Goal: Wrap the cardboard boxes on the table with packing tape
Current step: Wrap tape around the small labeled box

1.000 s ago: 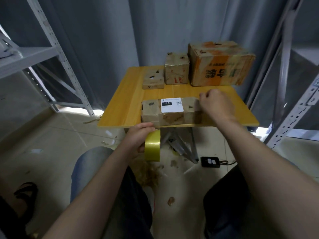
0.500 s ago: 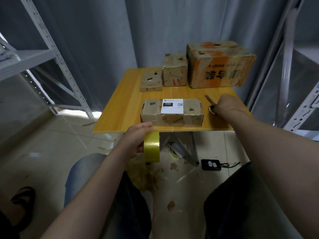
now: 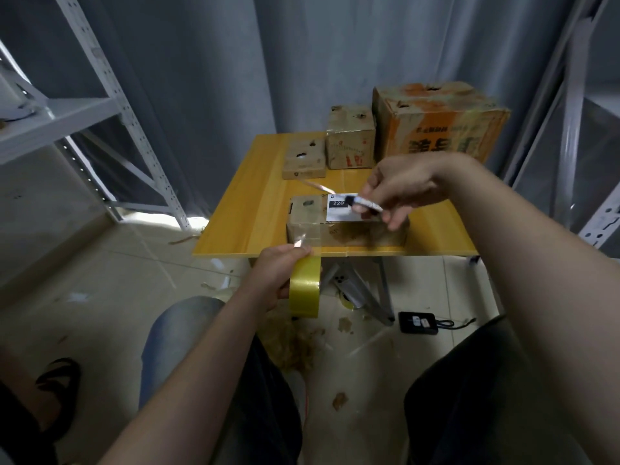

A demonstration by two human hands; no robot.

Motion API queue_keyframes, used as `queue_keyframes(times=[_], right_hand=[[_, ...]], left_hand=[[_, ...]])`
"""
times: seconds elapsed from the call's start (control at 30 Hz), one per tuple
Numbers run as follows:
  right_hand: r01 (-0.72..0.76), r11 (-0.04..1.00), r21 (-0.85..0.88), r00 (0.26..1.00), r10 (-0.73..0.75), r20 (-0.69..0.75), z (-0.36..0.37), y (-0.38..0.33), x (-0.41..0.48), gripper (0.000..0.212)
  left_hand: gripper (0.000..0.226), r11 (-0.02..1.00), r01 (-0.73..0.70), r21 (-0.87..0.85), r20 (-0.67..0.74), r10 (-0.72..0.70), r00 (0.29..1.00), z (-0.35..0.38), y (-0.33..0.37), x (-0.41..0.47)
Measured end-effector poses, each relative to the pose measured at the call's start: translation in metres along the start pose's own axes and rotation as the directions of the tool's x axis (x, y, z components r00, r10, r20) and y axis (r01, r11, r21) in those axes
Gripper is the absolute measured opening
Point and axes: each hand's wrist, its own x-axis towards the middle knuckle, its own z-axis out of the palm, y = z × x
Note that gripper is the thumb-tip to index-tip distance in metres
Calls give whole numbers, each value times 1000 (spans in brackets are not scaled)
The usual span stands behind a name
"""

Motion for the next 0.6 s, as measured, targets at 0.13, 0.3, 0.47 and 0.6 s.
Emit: queue_keyframes(times=[0.13, 0.3, 0.47, 0.6], right_hand=[[-216, 953, -212, 962, 245, 121, 8, 1, -10, 48], [-275, 927, -254, 952, 299, 60, 8, 10, -15, 44], [-234, 942, -242, 960, 263, 95, 20, 10, -6, 46], [-193, 944, -266, 969, 226, 101, 27, 6, 6, 60]], left_hand=[[15, 1000, -6, -30, -7, 6, 1000, -2, 0, -4], [16, 998, -7, -59, 11, 8, 1000, -3, 1, -6], [14, 999, 7, -36, 7, -7, 1000, -3, -2, -5], [12, 999, 10, -34, 2, -10, 1000, -2, -3, -5]])
